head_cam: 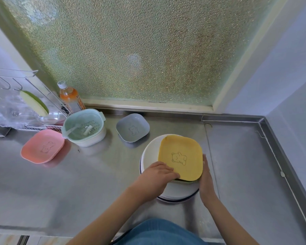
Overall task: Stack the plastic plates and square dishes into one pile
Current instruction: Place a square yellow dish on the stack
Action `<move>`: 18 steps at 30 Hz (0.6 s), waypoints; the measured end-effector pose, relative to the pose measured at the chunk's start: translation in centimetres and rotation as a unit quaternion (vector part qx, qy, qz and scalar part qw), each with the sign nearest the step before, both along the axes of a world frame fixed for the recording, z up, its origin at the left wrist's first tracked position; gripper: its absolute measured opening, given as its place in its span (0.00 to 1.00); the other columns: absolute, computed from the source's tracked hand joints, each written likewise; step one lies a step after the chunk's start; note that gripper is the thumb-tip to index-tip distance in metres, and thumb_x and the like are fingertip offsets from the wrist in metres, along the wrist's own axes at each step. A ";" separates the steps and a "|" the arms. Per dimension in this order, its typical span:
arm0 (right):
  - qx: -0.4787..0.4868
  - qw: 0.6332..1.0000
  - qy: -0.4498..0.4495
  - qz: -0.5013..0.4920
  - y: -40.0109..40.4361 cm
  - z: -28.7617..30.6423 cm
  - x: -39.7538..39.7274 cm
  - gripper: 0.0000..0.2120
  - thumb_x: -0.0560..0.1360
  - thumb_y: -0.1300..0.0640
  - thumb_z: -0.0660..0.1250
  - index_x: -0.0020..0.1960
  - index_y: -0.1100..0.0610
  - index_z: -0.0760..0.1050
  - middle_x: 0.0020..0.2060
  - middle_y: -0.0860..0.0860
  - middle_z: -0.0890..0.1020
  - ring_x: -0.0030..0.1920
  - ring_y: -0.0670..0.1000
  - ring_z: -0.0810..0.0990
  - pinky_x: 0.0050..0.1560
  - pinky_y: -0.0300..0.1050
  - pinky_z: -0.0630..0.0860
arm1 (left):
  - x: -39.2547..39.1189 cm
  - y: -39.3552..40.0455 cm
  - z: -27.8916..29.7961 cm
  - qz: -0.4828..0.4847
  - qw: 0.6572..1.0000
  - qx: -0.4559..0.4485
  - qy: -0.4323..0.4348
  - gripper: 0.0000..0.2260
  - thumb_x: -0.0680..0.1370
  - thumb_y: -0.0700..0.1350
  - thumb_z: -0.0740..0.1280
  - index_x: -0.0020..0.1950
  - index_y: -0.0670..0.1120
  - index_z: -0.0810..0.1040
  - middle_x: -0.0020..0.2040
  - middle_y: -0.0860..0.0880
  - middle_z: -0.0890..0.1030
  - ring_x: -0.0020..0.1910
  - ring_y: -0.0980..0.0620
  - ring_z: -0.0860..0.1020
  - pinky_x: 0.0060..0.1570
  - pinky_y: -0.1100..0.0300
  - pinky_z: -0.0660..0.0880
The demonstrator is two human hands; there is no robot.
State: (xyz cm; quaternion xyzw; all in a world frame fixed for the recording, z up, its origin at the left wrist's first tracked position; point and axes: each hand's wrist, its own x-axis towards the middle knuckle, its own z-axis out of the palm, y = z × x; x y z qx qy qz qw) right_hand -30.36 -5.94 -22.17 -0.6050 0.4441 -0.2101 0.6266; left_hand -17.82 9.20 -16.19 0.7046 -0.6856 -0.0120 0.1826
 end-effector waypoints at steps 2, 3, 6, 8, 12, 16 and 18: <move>0.010 1.000 -0.019 -0.006 -0.4 0.6 0.2 0.21 0.82 0.44 0.46 0.71 0.46 0.65 0.69 0.47 0.70 0.65 0.47 0.71 0.66 0.47 0.68 | 0.0 0.0 -0.1 -0.007 0.999 0.047 0.013 0.18 0.70 0.35 0.66 0.57 0.48 0.80 0.50 0.51 0.85 0.52 0.51 0.82 0.60 0.58 0.72; 0.008 1.000 -0.016 -0.009 -0.5 1.1 0.3 0.19 0.82 0.44 0.46 0.70 0.44 0.65 0.68 0.45 0.70 0.62 0.42 0.72 0.60 0.40 0.69 | 0.0 0.0 -0.2 -0.008 0.997 0.075 0.032 0.18 0.73 0.36 0.62 0.60 0.47 0.78 0.54 0.49 0.84 0.55 0.49 0.80 0.63 0.57 0.69; -0.034 0.999 0.011 0.011 -1.1 2.1 1.3 0.19 0.82 0.44 0.48 0.71 0.43 0.62 0.64 0.40 0.68 0.60 0.40 0.70 0.54 0.35 0.67 | 0.0 -0.2 -0.3 0.019 0.991 0.087 0.099 0.15 0.79 0.46 0.58 0.63 0.49 0.77 0.58 0.49 0.82 0.60 0.49 0.77 0.65 0.59 0.63; -0.068 0.997 0.020 0.015 -1.6 2.4 1.7 0.19 0.83 0.48 0.49 0.73 0.46 0.62 0.66 0.40 0.67 0.64 0.42 0.67 0.61 0.39 0.64 | 0.2 -0.6 0.0 0.065 0.983 0.047 0.163 0.16 0.78 0.50 0.59 0.64 0.50 0.76 0.62 0.49 0.80 0.65 0.51 0.73 0.66 0.62 0.60; -0.096 0.994 0.037 0.029 -2.4 2.6 2.6 0.18 0.83 0.54 0.51 0.71 0.49 0.67 0.64 0.42 0.71 0.64 0.42 0.68 0.65 0.39 0.65 | 2.3 -2.3 -0.6 0.224 0.939 0.031 0.261 0.21 0.82 0.45 0.54 0.75 0.47 0.58 0.76 0.49 0.60 0.76 0.53 0.54 0.75 0.57 0.49; -0.102 0.993 0.048 0.045 -2.3 2.4 2.7 0.18 0.83 0.59 0.50 0.68 0.48 0.71 0.60 0.42 0.73 0.59 0.42 0.70 0.50 0.27 0.65 | 2.9 -3.0 -2.0 0.241 0.923 0.097 0.285 0.22 0.83 0.42 0.49 0.77 0.45 0.48 0.78 0.48 0.53 0.77 0.52 0.50 0.76 0.56 0.48; -0.101 0.993 0.047 0.045 -2.3 2.4 2.7 0.18 0.83 0.59 0.50 0.67 0.49 0.71 0.60 0.42 0.73 0.58 0.43 0.70 0.49 0.27 0.65 | 2.8 -3.1 -2.5 0.243 0.920 0.078 0.297 0.23 0.82 0.41 0.50 0.77 0.46 0.49 0.78 0.49 0.53 0.77 0.52 0.51 0.76 0.56 0.49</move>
